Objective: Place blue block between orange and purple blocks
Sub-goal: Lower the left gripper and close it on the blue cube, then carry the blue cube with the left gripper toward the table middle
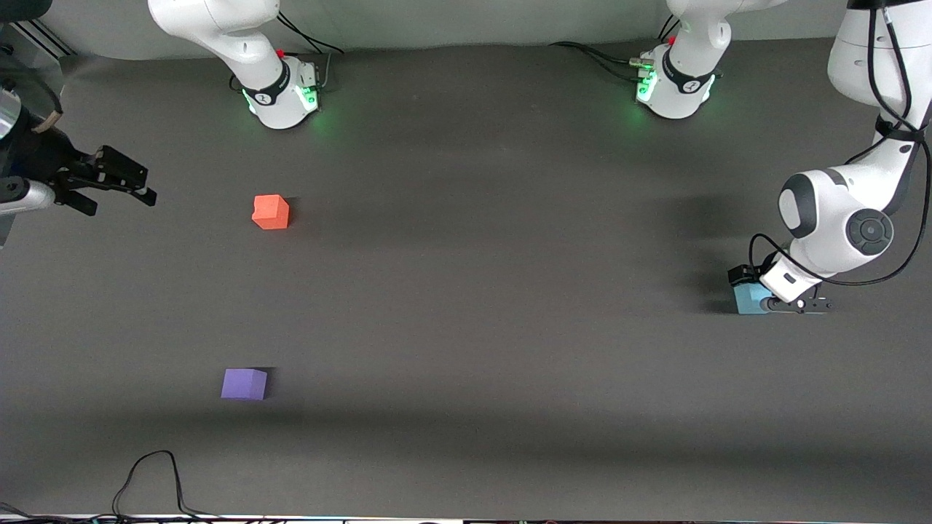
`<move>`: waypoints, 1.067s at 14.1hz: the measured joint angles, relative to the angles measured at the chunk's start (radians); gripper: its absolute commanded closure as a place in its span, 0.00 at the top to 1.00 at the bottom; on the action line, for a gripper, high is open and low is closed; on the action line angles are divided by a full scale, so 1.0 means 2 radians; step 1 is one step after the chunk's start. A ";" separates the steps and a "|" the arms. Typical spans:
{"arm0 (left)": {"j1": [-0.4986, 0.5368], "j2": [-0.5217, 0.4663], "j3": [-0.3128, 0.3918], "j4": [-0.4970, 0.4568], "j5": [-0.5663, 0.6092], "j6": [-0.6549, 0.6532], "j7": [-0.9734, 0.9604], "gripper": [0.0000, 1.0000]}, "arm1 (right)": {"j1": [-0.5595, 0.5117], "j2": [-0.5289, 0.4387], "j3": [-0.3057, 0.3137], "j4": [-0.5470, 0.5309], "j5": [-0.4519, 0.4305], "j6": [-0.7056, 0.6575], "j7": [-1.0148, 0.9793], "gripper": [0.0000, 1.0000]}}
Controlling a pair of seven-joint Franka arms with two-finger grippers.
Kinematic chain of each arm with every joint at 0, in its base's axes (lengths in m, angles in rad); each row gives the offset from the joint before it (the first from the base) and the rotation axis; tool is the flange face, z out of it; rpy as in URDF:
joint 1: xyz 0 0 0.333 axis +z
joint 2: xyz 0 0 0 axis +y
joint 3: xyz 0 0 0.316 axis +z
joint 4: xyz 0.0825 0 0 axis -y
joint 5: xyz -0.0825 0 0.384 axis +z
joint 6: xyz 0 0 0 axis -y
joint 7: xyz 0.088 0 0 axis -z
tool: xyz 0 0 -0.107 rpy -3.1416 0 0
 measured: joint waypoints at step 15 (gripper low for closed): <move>-0.031 -0.074 -0.025 0.149 -0.011 -0.256 -0.049 0.51 | 0.001 0.080 0.000 0.020 0.000 0.028 0.000 1.00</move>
